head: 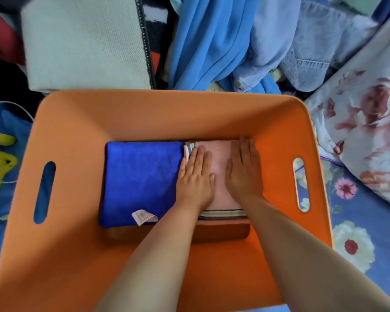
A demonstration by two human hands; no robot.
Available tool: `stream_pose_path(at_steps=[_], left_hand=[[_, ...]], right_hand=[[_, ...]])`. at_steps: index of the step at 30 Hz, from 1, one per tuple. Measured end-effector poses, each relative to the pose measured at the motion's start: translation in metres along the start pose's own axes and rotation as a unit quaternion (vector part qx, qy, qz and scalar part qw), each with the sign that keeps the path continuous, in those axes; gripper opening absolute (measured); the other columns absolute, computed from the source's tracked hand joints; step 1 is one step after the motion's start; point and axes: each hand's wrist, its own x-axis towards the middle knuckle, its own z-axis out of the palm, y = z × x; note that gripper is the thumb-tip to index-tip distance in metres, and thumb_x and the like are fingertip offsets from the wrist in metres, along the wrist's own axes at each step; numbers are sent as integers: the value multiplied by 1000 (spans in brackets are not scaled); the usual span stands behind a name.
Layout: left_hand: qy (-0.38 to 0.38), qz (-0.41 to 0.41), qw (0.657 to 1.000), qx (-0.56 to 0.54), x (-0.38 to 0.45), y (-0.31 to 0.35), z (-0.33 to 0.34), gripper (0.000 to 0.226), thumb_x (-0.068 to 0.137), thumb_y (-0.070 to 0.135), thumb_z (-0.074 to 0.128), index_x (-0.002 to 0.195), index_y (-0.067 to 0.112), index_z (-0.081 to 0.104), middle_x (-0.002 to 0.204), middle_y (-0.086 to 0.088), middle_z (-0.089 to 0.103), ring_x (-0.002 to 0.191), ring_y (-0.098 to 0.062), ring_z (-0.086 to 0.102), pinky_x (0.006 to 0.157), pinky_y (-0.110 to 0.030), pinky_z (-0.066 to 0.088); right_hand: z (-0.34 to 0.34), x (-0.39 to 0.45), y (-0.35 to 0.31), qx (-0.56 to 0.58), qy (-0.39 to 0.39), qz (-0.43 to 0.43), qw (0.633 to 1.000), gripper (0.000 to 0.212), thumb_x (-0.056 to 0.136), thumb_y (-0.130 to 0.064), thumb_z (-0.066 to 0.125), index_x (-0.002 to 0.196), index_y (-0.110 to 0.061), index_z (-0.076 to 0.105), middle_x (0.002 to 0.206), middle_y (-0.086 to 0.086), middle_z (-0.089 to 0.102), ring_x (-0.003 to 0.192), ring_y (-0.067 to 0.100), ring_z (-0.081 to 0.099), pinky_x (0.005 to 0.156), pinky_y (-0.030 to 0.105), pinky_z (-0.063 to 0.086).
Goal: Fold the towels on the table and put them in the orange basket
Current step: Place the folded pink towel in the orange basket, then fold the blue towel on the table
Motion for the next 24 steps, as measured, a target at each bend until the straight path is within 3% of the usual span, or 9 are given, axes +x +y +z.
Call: stream_pose_path(at_steps=[4, 10, 16, 20, 24], left_hand=[[-64, -12, 997, 37, 0, 9, -25, 56, 99, 32, 22, 148, 15, 0, 157, -2, -6, 145, -16, -9, 116, -35, -11], [-59, 38, 991, 113, -16, 24, -96, 43, 90, 8, 43, 133, 8, 38, 151, -10, 23, 143, -25, 13, 113, -43, 17], [43, 70, 985, 154, -33, 65, -204, 34, 88, 7, 43, 121, 6, 51, 134, -9, 45, 128, -27, 37, 99, -39, 34], [89, 58, 976, 187, -55, 98, -275, 34, 86, 7, 44, 120, 6, 50, 124, -10, 51, 120, -28, 43, 94, -38, 38], [126, 38, 966, 221, -107, 133, -339, 34, 88, 11, 45, 122, 7, 48, 126, -11, 49, 120, -28, 43, 93, -38, 39]], right_hand=[[-16, 1, 0, -12, -89, 13, 996, 52, 98, -19, 29, 146, -10, 10, 156, 10, 0, 144, 25, -5, 116, 31, -3], [-76, -13, -31, 11, -106, 31, 994, 59, 92, -11, 35, 146, -14, 11, 157, 6, 1, 144, 23, -5, 116, 39, -1], [-178, -29, -68, -5, -66, -28, 997, 60, 89, -7, 37, 145, -15, 17, 157, 4, 4, 145, 22, -4, 117, 40, 1], [-255, -46, -91, 11, -6, -64, 998, 56, 89, -4, 36, 143, -15, 25, 156, 6, 13, 144, 23, 3, 116, 41, 6], [-334, -84, -106, -10, 66, -129, 989, 50, 90, -7, 42, 139, -11, 33, 152, 7, 24, 143, 25, 13, 114, 40, 16]])
